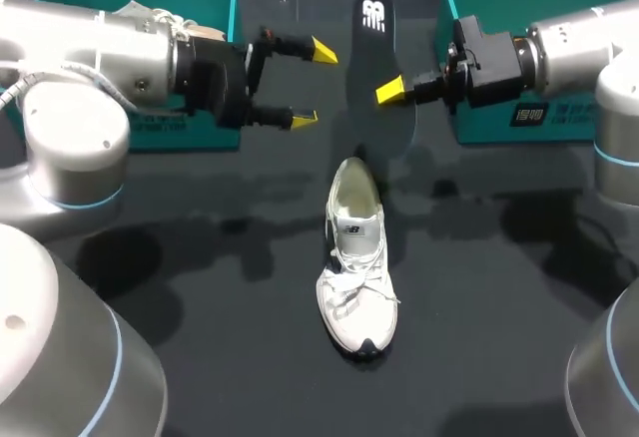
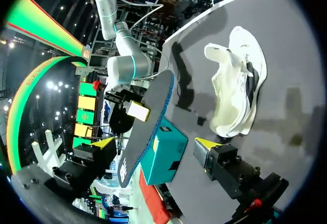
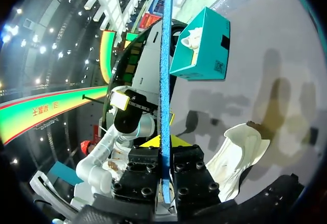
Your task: Take the shoe out of the shoebox, open the shoe tongue, remove and reinsert the insole, then place the shoe into the shoebox
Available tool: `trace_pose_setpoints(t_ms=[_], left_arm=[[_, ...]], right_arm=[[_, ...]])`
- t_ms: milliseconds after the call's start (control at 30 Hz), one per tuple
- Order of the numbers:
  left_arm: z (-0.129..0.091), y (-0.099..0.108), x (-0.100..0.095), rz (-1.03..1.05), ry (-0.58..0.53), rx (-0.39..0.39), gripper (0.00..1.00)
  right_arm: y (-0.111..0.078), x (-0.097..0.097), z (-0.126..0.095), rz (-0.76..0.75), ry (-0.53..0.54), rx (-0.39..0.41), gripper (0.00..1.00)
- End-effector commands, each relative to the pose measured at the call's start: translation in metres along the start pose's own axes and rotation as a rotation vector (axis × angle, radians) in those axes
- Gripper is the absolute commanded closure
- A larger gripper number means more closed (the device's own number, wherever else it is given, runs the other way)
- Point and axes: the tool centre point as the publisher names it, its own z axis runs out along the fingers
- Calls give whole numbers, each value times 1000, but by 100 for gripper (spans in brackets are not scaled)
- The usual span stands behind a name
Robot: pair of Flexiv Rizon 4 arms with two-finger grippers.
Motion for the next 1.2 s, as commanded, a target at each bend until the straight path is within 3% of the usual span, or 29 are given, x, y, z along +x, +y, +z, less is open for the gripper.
trace_pose_setpoints(t_ms=[33, 67, 433, 633, 800, 833, 900, 1200], left_arm=[[-26, -11, 7, -424, 307, -74, 0], [-32, -16, 10, -318, 338, -187, 0], [-32, -16, 10, -318, 338, -187, 0], [-35, -13, 21, -716, 349, -114, 0], [-42, -9, 41, -1007, 364, -46, 0], [-42, -9, 46, -1083, 379, -66, 0], [-41, -10, 58, -1075, 408, -264, 0], [-41, -10, 58, -1075, 408, -264, 0]], right_arm=[[4, -9, 3, -14, 5, 10, 100], [4, -12, 5, -16, 6, 9, 100], [4, -12, 5, -16, 6, 9, 100], [-5, -19, 9, -66, 28, -51, 100], [-9, -22, 11, -133, 40, -72, 100], [-10, -24, 12, -148, 46, -72, 100], [-10, -26, 12, -156, 51, -71, 100], [-10, -26, 12, -156, 51, -71, 100]])
